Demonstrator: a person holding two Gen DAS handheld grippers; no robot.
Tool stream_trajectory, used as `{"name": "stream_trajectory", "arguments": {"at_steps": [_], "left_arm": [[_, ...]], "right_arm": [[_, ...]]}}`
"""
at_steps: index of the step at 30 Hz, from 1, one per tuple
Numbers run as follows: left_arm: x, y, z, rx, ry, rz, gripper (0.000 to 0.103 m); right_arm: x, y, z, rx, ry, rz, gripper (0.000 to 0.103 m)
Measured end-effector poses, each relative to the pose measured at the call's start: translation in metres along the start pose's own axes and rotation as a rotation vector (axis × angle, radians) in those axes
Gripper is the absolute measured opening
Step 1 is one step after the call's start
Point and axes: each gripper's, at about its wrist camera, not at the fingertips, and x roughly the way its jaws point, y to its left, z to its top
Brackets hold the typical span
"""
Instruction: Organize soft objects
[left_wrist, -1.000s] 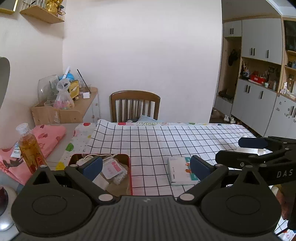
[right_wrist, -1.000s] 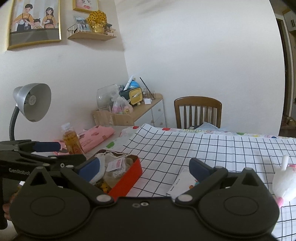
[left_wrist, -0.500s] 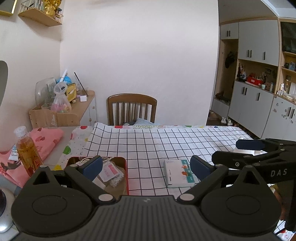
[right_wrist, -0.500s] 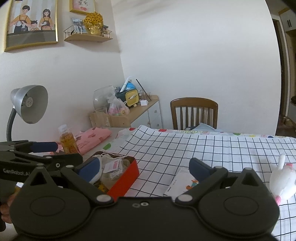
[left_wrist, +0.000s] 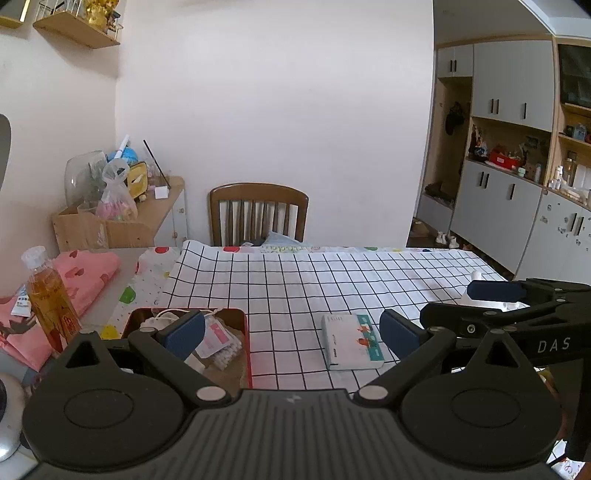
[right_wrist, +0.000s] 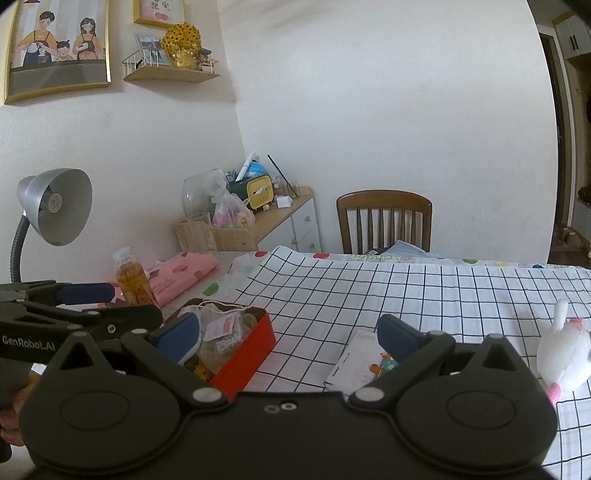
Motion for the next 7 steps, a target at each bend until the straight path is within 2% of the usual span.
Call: {"name": "stream_trajectory", "arguments": {"at_steps": [7], "left_arm": [[0.0015, 0.0002, -0.0001, -0.004, -0.003, -0.01, 0.101]], "right_arm": [[-0.0001, -0.0015, -0.0005, 0.009, 0.002, -0.006, 0.103]]}}
